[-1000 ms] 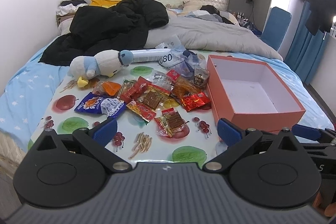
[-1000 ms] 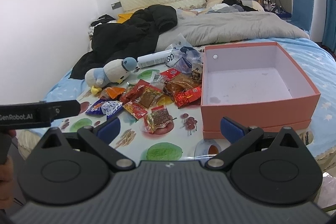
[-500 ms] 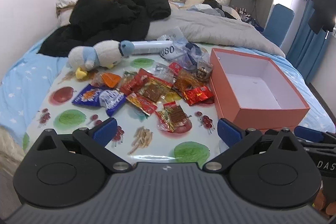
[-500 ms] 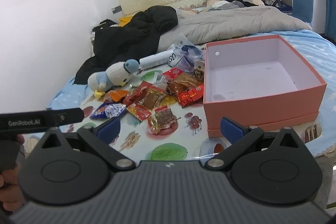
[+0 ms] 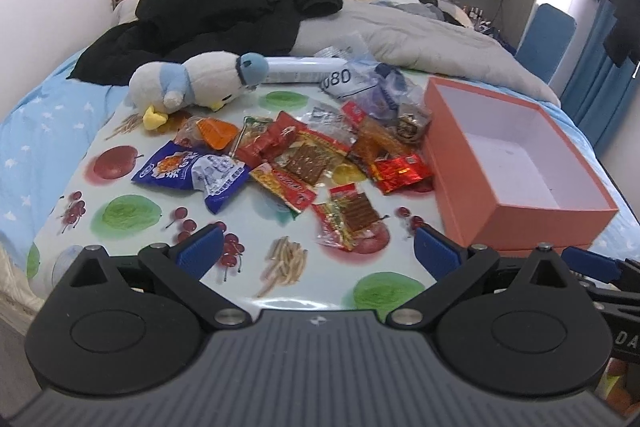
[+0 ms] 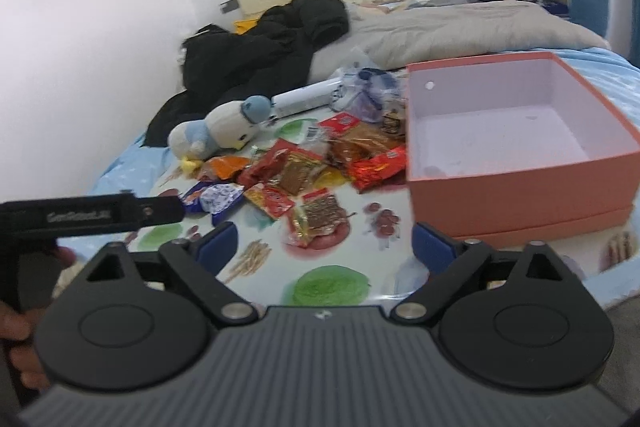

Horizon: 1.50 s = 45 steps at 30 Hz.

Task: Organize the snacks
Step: 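Grasp the blue-white cabbage bag with left tool while right grasps brown sausage pack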

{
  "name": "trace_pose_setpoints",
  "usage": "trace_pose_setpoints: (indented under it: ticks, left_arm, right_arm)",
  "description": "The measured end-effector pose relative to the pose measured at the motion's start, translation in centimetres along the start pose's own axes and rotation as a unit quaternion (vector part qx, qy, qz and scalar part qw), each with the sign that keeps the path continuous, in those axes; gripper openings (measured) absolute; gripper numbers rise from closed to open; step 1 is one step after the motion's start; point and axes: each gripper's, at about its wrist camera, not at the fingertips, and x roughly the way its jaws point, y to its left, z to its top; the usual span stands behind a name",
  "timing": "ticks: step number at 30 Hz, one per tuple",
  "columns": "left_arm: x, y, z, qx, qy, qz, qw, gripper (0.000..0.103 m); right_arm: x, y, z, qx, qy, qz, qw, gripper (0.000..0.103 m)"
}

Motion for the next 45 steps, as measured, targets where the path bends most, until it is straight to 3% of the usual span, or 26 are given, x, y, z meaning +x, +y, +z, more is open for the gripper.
trace_pose_setpoints:
  ticks: [11, 21, 27, 33, 39, 40, 42, 45]
  left_arm:
    - [4.6, 5.5, -1.2, -0.031, 0.020, 0.021, 0.9991, 0.103]
    - [10.2, 11.3, 0.1, -0.106, 0.006, 0.029, 0.9939, 0.099]
    - [14.6, 14.2, 0.7, -0.153, 0.015, 0.022, 0.9879, 0.095]
    - [19.2, 16.6, 1.0, -0.205, 0.023, 0.026, 0.9781, 0.093]
    - [22.4, 17.5, 1.1, -0.225, 0.027, 0.038, 0.9732, 0.093]
    - [22.7, 17.5, 1.2, -0.225, 0.025, 0.041, 0.9732, 0.093]
    - [23.0, 17.4, 1.4, -0.220, 0.017, 0.057, 0.9736, 0.092]
    - [23.4, 17.0, 1.7, -0.203, 0.013, 0.070, 0.9766, 0.091]
  right_arm:
    - [4.0, 2.1, -1.4, -0.042, 0.017, 0.019, 0.999, 0.061]
    - [9.8, 5.2, -2.2, -0.121, 0.048, 0.064, 0.989, 0.059]
    - [14.0, 4.8, -1.2, -0.144, 0.053, 0.027, 0.988, 0.059]
    - [18.7, 3.0, -0.8, -0.118, 0.082, 0.004, 0.990, 0.059]
    - [22.0, 2.0, -0.6, -0.108, 0.098, -0.010, 0.989, 0.064]
    - [22.5, 2.0, -0.5, -0.108, 0.101, -0.009, 0.989, 0.067]
    - [23.3, 1.8, -0.4, -0.107, 0.103, -0.004, 0.989, 0.083]
    - [24.6, 1.5, -0.2, -0.100, 0.112, 0.009, 0.989, 0.086]
